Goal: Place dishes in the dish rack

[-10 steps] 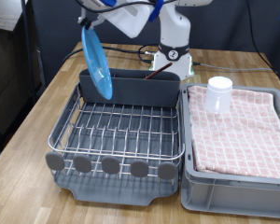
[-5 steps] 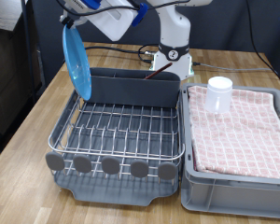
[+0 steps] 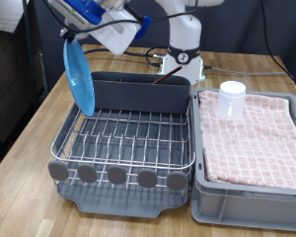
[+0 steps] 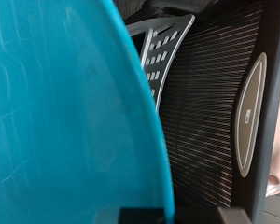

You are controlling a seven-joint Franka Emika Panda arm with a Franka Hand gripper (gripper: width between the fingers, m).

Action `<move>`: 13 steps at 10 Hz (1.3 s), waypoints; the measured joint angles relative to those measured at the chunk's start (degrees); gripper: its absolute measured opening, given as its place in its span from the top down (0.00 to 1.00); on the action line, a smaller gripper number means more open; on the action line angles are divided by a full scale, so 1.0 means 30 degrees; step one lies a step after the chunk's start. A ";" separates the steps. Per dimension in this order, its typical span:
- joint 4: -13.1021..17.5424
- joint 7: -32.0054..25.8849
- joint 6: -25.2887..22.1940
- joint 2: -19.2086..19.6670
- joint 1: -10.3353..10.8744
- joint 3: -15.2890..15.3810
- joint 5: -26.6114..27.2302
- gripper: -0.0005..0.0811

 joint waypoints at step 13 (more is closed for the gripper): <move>-0.2354 0.3749 0.3666 0.1376 0.0001 -0.0686 -0.2695 0.97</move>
